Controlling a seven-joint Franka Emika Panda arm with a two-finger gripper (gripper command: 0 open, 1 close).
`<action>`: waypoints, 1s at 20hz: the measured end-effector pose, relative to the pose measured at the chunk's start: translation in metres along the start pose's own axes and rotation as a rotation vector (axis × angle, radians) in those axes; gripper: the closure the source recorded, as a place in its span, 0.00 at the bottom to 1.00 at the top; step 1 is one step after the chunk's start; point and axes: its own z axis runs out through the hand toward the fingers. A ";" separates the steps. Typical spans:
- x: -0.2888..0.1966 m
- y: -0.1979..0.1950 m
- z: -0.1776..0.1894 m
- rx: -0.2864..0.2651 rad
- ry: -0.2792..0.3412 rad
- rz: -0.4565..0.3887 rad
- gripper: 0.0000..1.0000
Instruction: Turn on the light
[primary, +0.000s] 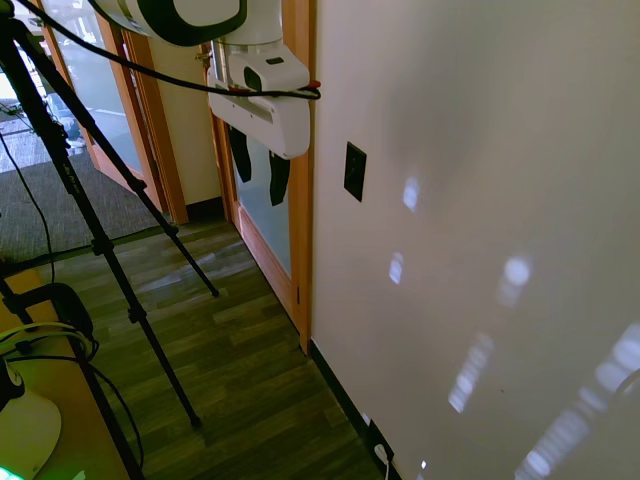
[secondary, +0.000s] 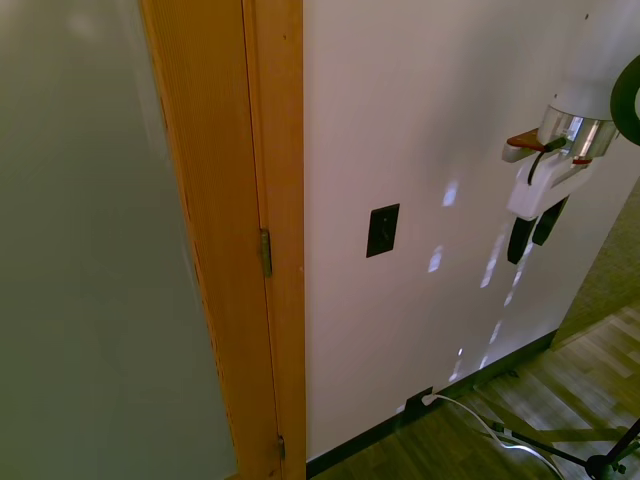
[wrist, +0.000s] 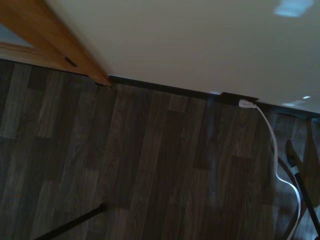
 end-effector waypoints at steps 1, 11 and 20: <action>0.000 0.000 0.001 -0.001 -0.001 -0.001 0.00; 0.027 -0.082 0.080 0.182 0.147 0.064 0.00; 0.023 -0.128 0.096 0.319 0.313 0.152 1.00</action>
